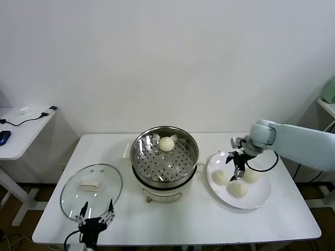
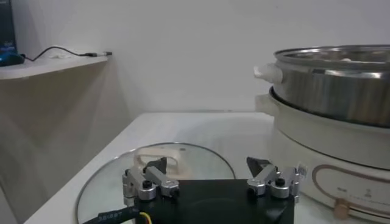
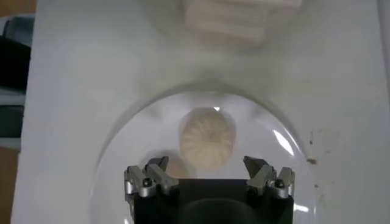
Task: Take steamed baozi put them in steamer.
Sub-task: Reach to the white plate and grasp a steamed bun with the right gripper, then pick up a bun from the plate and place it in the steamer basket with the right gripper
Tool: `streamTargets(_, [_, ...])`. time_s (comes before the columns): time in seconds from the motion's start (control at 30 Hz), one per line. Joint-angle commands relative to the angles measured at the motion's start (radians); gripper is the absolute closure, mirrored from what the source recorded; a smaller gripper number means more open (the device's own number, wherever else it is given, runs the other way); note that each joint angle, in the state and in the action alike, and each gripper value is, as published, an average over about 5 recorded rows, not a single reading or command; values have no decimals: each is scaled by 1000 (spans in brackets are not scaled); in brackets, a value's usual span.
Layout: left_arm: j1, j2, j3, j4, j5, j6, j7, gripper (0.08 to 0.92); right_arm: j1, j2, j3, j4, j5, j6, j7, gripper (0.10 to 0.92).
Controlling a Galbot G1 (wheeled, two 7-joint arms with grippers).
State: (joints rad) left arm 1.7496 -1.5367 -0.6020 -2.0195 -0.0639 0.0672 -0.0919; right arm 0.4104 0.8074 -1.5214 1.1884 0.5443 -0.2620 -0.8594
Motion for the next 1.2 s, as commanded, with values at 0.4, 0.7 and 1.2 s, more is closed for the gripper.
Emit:
streamTargets(0.4, [-9, 4, -7, 9, -13, 2, -3, 177, -106, 75, 63, -89, -26, -38, 32, 242])
streamTargets(0.7, [-5, 5, -4, 2, -12, 4, -5, 177, -64, 51, 80, -65, -37, -14, -21, 375])
streamTargets(1.2, [3, 12, 3, -28, -12, 4, -2, 177, 581, 28, -137, 94, 229, 10, -196, 372])
